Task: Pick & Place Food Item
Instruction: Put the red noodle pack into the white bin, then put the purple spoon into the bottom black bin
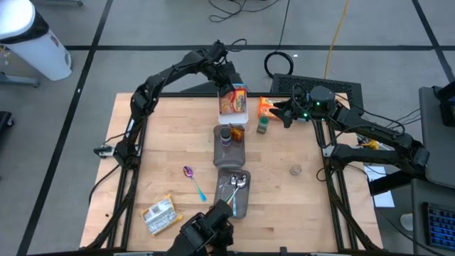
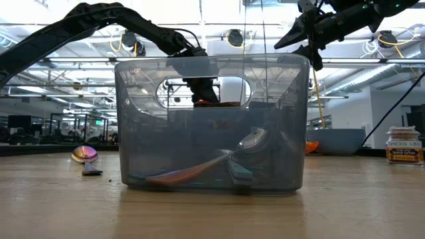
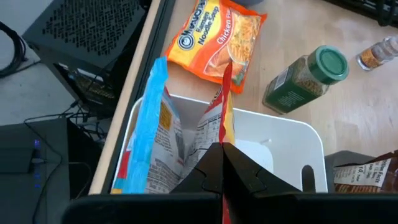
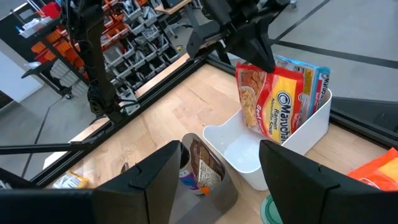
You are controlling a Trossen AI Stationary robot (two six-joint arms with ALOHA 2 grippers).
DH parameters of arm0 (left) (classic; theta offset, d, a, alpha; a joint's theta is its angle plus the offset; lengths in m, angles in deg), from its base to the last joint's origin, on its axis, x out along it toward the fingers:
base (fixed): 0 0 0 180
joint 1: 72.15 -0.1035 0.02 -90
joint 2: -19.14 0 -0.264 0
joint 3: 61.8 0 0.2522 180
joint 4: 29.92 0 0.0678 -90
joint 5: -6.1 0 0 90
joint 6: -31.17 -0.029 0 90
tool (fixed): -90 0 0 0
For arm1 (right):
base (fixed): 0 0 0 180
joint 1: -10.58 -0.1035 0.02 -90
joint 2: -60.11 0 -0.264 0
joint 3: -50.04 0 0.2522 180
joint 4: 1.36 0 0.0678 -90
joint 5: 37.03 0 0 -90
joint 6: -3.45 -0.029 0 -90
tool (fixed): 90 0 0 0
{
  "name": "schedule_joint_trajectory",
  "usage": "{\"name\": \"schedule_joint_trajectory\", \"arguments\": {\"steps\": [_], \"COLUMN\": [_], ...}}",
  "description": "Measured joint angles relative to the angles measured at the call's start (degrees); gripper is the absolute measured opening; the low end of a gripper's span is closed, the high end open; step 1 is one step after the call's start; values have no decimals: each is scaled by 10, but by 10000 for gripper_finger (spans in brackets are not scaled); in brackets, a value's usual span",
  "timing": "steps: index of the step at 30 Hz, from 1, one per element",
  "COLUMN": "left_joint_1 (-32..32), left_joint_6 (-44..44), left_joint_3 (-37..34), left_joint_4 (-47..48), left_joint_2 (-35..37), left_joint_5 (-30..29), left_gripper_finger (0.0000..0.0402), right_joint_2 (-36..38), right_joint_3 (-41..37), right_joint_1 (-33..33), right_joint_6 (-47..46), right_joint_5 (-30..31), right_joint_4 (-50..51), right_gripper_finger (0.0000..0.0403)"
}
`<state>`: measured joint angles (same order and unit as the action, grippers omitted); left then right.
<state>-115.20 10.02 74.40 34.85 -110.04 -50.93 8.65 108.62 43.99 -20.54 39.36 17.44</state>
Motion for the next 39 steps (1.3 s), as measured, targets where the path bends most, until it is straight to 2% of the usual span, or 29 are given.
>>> {"name": "schedule_joint_trajectory", "arguments": {"steps": [21, 28, 32, 36, 39], "left_joint_1": [-1, -1, -1, -1, -1], "left_joint_6": [0, 2, 3, 6, 18], "left_joint_3": [0, 0, 0, 3, 31], "left_joint_4": [-9, -18, -18, -13, 0], "left_joint_2": [0, 0, 0, 10, 16], "left_joint_5": [-1, -4, -30, -63, -66], "left_gripper_finger": [12, 77, 115, 135, 137], "right_joint_2": [0, 0, 0, 0, 0], "right_joint_3": [0, 0, 0, 0, 0], "right_joint_1": [23, 23, 23, 23, 23], "right_joint_6": [-4, -4, -4, -2, 6], "right_joint_5": [-1, -2, -2, -2, -2], "right_joint_4": [0, 0, 0, 0, 0], "right_gripper_finger": [212, 212, 212, 212, 212]}}
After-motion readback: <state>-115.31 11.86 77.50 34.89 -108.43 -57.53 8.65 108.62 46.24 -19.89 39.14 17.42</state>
